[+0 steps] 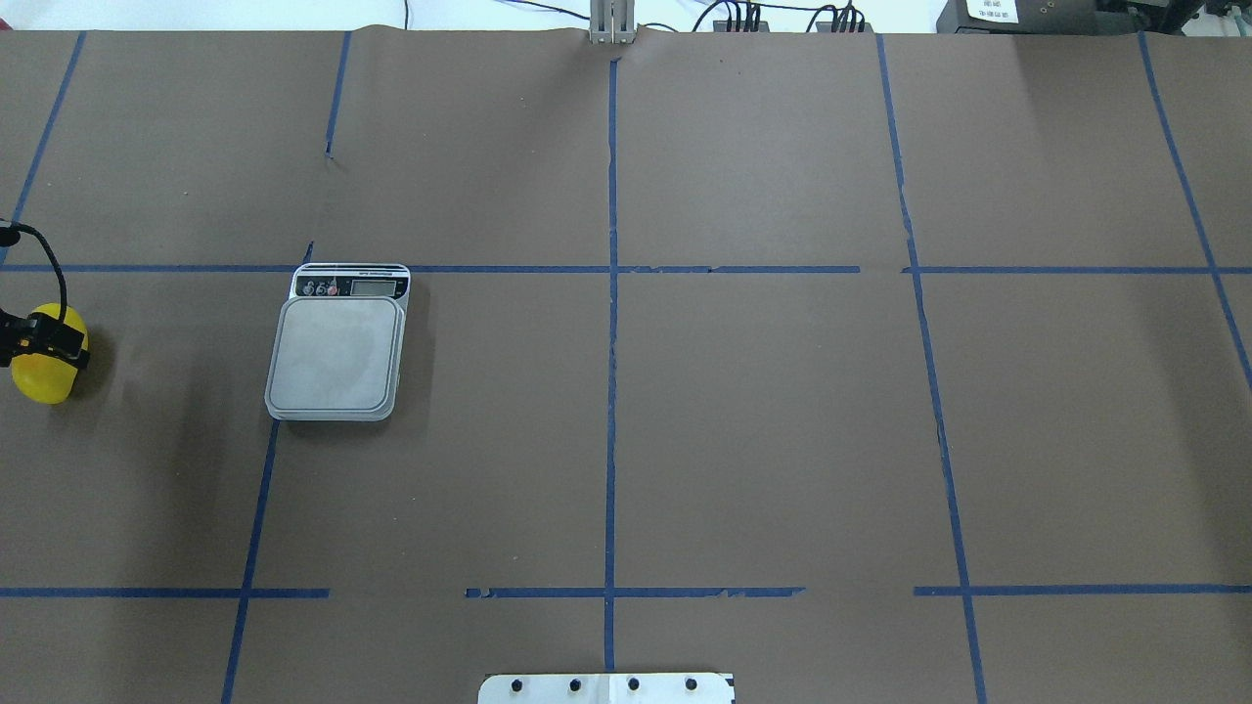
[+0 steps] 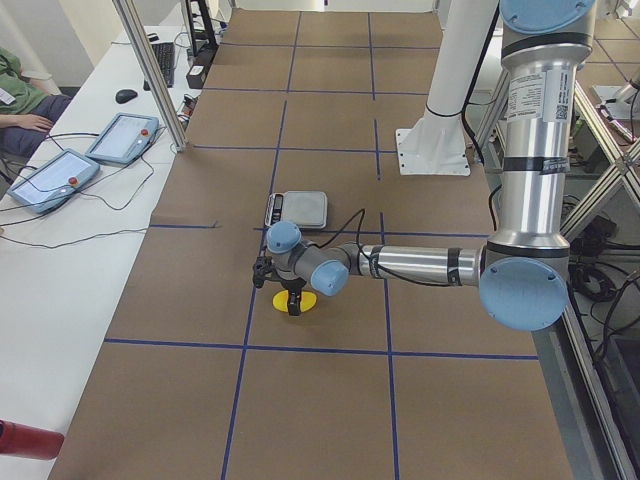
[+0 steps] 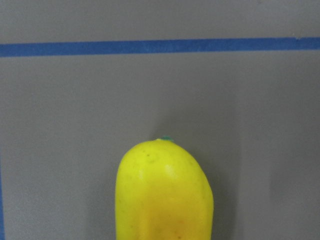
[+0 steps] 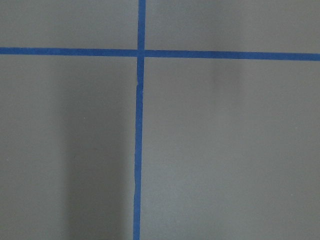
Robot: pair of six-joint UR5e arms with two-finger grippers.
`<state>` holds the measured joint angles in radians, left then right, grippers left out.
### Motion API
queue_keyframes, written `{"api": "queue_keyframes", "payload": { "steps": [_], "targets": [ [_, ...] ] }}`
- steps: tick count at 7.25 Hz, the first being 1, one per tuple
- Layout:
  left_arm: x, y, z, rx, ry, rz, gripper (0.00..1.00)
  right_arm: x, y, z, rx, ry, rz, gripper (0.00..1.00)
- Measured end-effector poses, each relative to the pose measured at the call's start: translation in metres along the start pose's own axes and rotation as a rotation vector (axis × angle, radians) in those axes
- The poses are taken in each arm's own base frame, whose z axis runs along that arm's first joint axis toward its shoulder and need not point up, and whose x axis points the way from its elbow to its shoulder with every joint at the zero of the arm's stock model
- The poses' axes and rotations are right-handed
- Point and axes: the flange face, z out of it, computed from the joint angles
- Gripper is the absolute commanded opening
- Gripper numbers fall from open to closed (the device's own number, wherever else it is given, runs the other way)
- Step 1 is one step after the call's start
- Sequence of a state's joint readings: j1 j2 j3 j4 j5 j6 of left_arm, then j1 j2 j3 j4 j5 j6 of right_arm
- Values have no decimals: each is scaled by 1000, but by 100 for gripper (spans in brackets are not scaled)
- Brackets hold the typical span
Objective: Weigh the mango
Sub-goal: 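Lower the left gripper over the yellow mango and close on it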
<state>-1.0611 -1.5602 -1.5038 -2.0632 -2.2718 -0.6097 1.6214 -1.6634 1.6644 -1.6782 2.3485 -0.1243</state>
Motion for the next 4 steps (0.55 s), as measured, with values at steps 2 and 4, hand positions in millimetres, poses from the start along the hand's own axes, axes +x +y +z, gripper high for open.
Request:
{"api": "queue_keyframes", "payload": {
  "steps": [2, 4],
  "targets": [
    [-2, 1, 7, -6, -13, 3, 17, 0, 0, 0, 0, 0, 0, 100],
    [2, 1, 2, 5, -15, 22, 0, 0, 0, 0, 0, 0, 0, 100]
  ]
}}
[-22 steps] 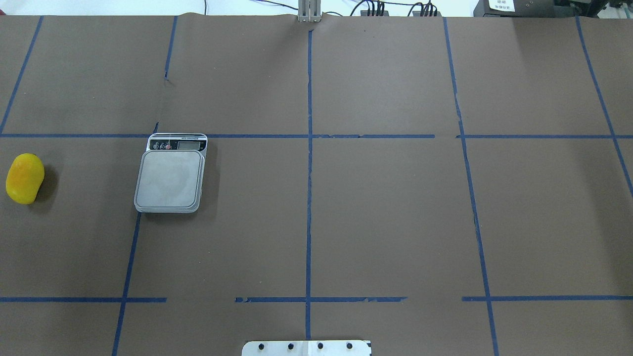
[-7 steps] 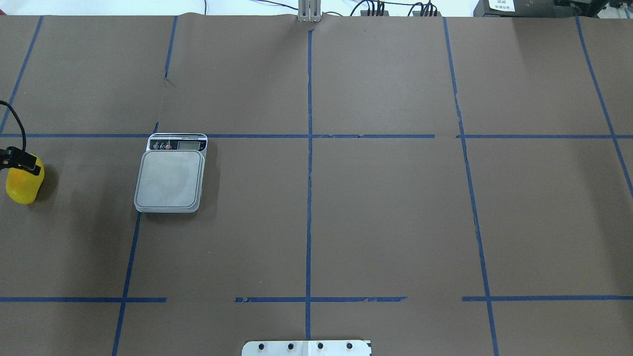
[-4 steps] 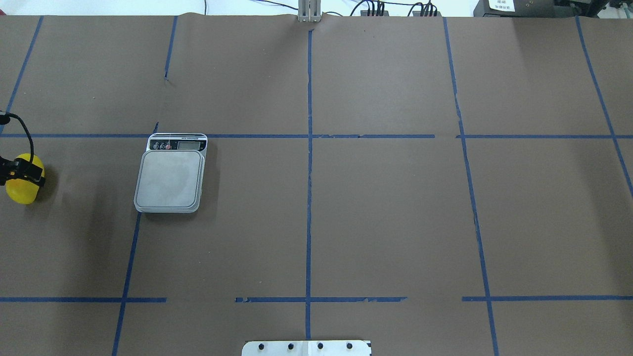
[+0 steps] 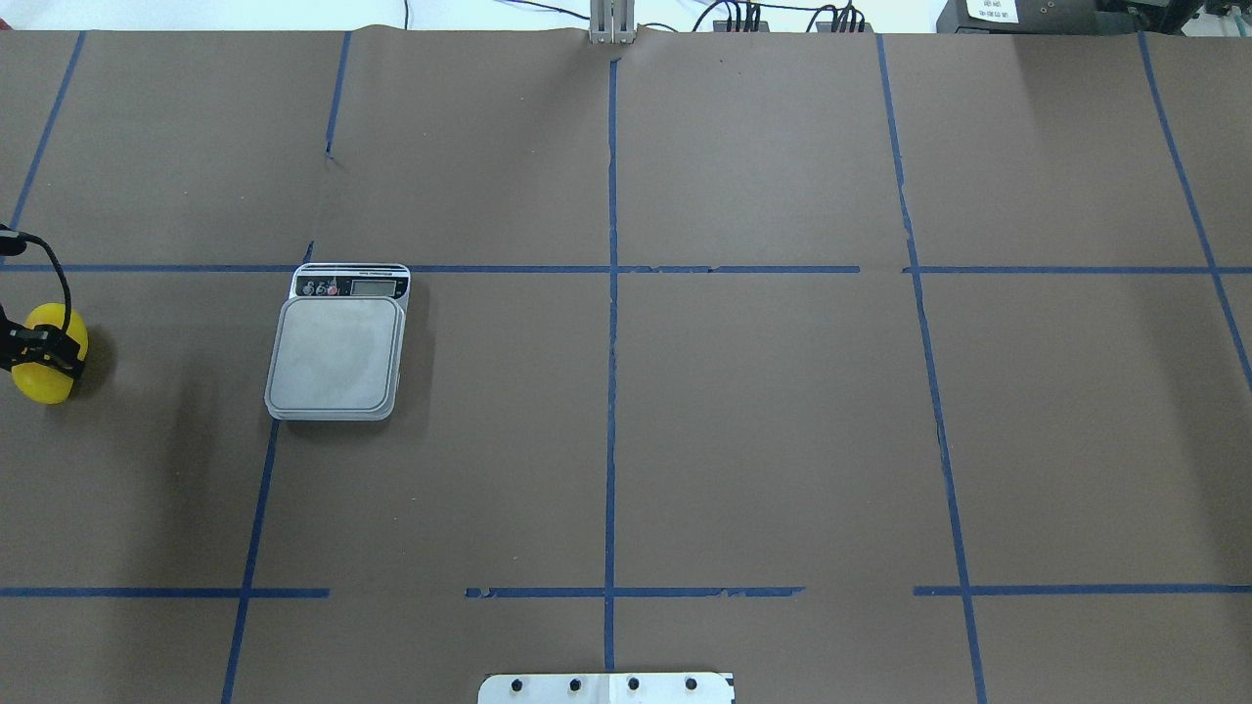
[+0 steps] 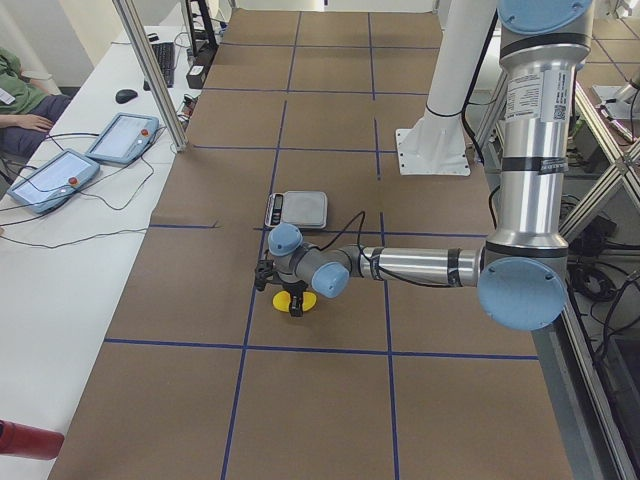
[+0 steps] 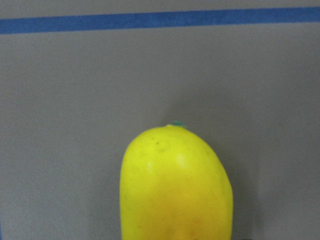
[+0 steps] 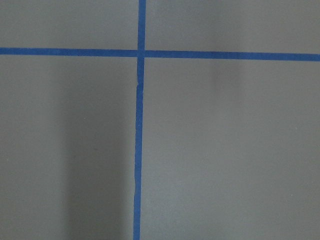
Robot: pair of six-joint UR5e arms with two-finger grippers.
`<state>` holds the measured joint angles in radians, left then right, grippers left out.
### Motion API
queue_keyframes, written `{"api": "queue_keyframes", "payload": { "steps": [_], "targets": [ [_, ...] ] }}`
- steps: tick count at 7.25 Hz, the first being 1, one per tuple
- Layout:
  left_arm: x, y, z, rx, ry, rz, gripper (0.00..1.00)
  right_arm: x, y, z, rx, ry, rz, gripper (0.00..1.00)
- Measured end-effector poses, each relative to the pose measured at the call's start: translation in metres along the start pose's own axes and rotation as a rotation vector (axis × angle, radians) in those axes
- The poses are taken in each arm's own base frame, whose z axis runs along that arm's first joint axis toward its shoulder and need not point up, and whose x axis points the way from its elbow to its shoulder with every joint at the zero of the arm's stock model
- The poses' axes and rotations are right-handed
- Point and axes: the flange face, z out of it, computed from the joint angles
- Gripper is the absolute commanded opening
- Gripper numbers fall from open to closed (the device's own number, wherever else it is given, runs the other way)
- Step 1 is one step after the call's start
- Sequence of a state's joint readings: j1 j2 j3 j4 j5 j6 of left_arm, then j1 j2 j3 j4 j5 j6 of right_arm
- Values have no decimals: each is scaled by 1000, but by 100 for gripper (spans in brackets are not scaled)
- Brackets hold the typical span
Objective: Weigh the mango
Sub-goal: 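Lower the left gripper over the yellow mango and close on it, then lift the mango with the left gripper and carry it over the scale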
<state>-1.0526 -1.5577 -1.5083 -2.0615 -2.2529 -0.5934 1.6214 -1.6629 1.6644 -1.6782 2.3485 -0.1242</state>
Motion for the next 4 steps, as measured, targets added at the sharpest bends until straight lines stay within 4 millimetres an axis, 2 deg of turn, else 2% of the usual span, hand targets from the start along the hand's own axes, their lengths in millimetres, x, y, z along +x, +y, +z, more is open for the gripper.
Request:
{"api": "queue_keyframes", "payload": {
  "steps": [2, 4],
  "targets": [
    [30, 3, -39, 5, 6, 43, 0, 0, 0, 0, 0, 0, 0, 100],
    [87, -8, -99, -16, -10, 39, 0, 0, 0, 0, 0, 0, 0, 100]
  ]
}}
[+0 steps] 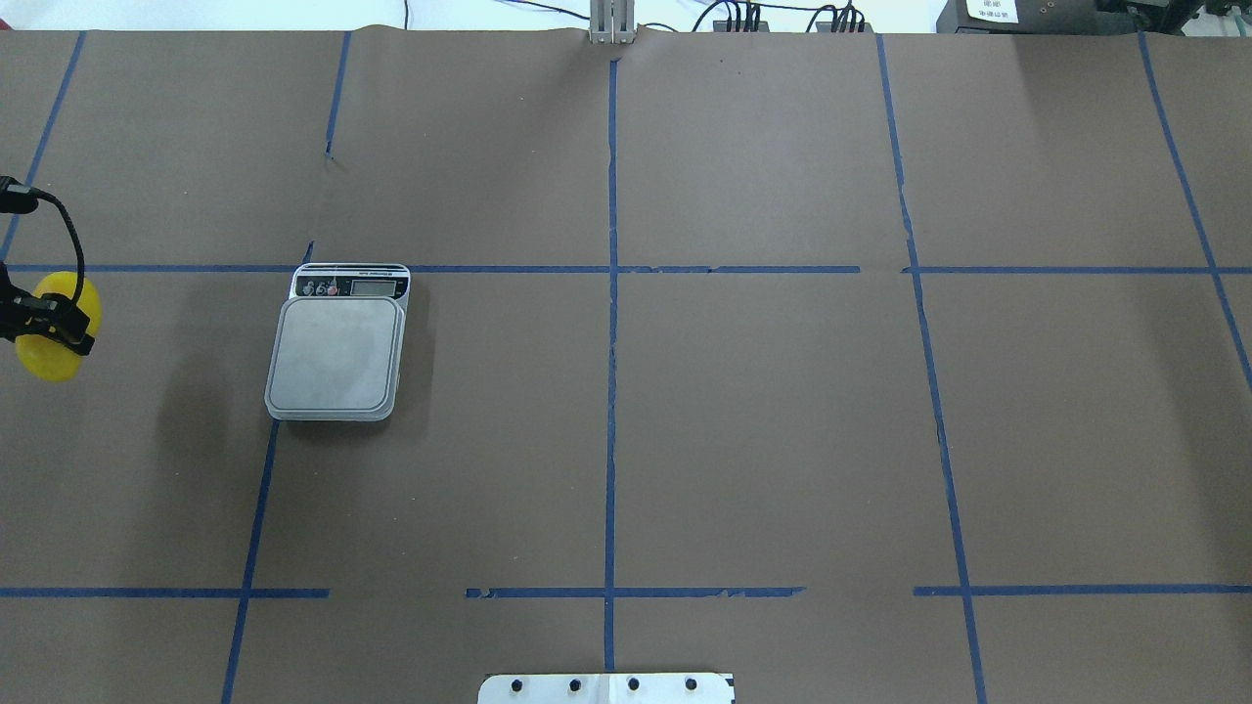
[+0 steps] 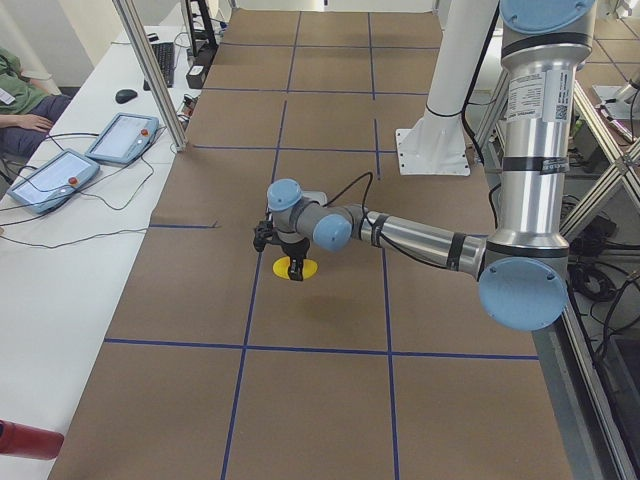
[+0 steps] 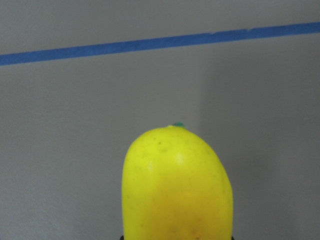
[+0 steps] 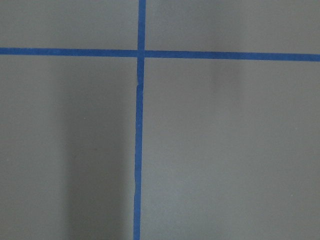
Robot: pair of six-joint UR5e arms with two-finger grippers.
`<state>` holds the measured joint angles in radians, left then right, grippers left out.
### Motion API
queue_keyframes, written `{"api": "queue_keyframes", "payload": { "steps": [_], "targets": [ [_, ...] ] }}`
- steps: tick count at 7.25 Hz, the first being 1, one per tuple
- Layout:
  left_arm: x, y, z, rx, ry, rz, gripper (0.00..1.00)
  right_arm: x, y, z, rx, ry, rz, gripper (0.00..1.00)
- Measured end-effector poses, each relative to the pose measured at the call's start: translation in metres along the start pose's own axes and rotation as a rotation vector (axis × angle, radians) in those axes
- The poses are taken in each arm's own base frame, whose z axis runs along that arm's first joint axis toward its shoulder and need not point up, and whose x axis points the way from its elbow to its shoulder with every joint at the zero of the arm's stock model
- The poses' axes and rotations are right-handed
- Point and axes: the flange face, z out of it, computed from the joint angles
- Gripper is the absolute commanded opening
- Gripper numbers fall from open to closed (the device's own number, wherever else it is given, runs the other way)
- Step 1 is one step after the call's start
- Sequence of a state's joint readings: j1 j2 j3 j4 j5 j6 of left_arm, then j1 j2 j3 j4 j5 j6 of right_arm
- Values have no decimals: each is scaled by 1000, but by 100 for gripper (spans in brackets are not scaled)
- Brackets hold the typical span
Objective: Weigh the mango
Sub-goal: 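Lift the mango with the left gripper and carry it over the scale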
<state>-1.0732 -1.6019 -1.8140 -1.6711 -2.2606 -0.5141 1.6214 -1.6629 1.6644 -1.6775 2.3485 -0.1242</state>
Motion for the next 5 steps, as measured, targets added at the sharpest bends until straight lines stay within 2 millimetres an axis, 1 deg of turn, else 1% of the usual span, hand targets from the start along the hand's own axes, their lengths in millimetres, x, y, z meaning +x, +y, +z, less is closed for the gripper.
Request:
{"api": "queue_keyframes", "payload": {
  "steps": [1, 2, 3, 4, 5],
  "targets": [
    [30, -15, -25, 11, 7, -33, 0, 0, 0, 0, 0, 0, 0, 100],
    [61, -30, -39, 25, 25, -87, 0, 0, 0, 0, 0, 0, 0, 100],
    [100, -41, -40, 23, 45, -124, 0, 0, 0, 0, 0, 0, 0, 100],
    [140, -44, -26, -3, 58, -136, 0, 0, 0, 0, 0, 0, 0, 100],
    [171, -46, -9, -29, 65, -139, 0, 0, 0, 0, 0, 0, 0, 100]
  ]
}}
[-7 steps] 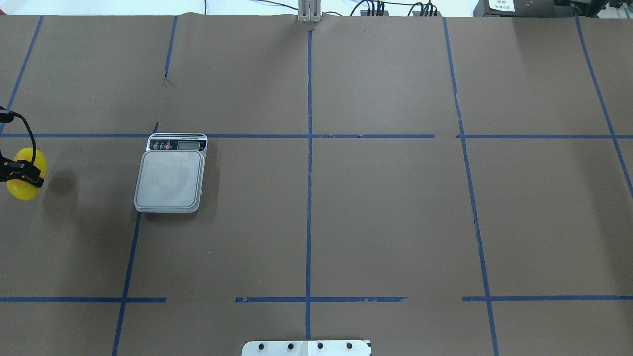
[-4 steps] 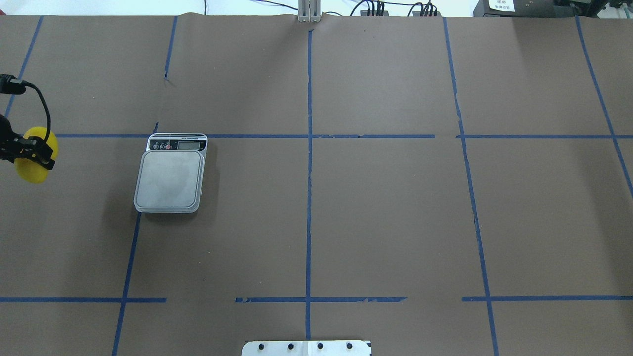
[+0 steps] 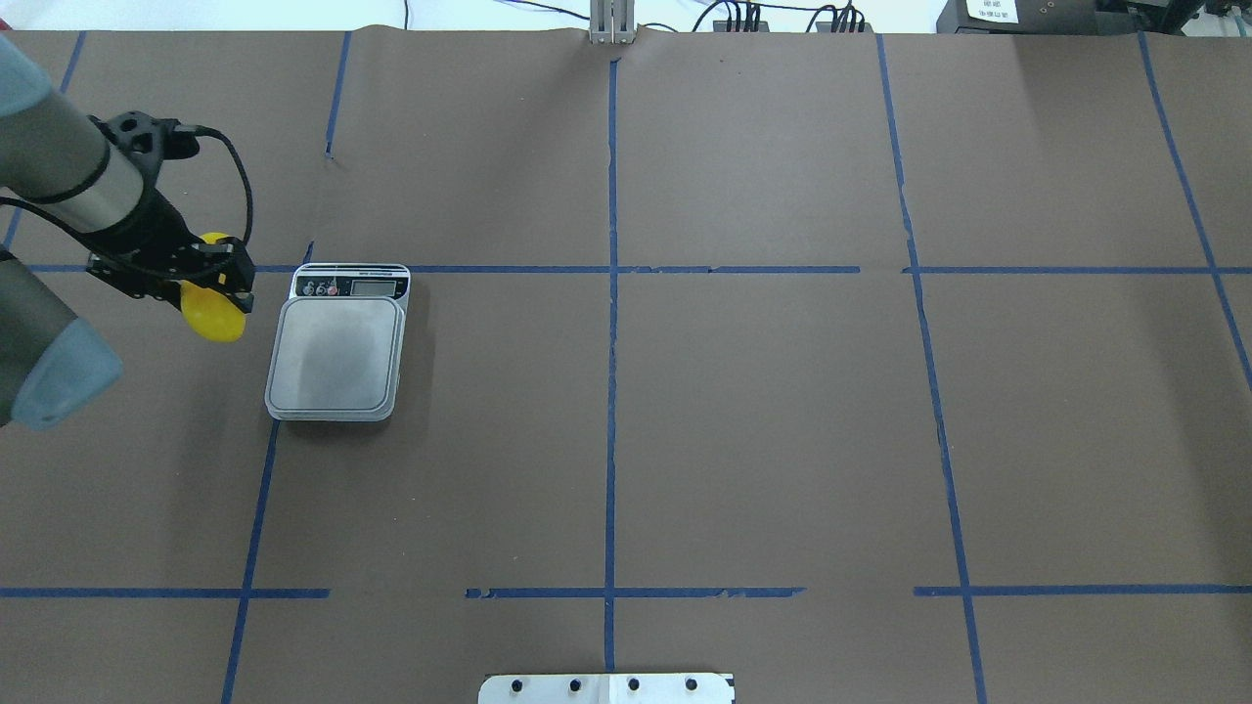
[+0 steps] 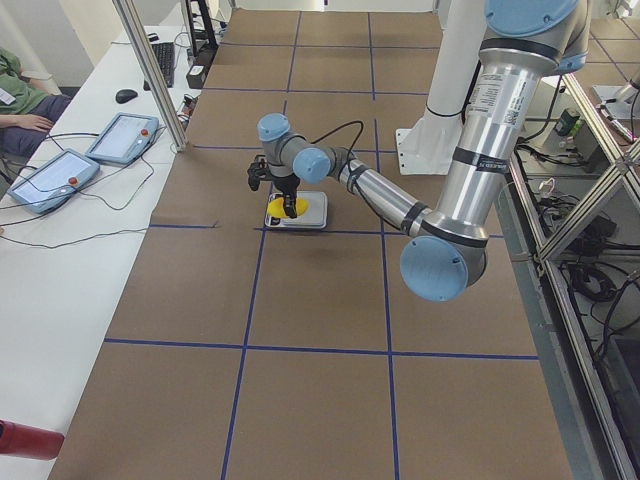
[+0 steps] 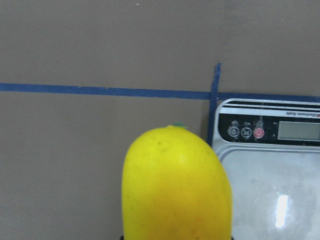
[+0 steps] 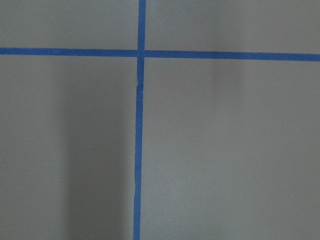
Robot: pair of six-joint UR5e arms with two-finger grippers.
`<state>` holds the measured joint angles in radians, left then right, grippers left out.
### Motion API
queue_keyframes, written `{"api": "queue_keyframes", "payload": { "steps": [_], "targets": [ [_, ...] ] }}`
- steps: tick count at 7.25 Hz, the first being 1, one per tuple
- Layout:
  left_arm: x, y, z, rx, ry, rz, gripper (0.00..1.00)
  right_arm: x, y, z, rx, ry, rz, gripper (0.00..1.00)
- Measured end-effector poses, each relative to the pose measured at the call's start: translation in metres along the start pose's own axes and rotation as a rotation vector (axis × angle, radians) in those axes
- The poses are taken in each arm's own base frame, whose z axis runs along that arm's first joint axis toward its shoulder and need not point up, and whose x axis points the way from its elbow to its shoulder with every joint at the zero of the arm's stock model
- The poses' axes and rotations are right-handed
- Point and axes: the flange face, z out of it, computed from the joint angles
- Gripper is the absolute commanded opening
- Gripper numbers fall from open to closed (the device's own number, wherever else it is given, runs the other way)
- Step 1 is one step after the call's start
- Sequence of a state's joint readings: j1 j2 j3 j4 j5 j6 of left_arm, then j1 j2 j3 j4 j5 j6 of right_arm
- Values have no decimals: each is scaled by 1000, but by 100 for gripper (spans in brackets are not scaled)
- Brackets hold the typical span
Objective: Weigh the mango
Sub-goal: 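Lift the mango with the left gripper and carry it over the scale, then lower the mango onto the scale platform and open the left gripper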
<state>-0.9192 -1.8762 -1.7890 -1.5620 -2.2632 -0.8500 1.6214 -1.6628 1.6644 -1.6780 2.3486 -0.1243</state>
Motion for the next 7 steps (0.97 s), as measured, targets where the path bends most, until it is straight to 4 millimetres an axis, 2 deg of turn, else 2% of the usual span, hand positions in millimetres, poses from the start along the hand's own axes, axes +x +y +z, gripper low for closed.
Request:
{"api": "queue_keyframes", "payload": {
  "steps": [2, 3, 4, 7],
  "targets": [
    [33, 4, 32, -31, 12, 0, 0, 0, 0, 0, 0, 0, 0, 100],
    [42, 8, 47, -44, 17, 7, 12, 0, 0, 0, 0, 0, 0, 100],
    [49, 12, 58, -52, 23, 18, 99, 0, 0, 0, 0, 0, 0, 100],
    [50, 16, 62, -40, 40, 47, 100, 0, 0, 0, 0, 0, 0, 100]
  ]
}}
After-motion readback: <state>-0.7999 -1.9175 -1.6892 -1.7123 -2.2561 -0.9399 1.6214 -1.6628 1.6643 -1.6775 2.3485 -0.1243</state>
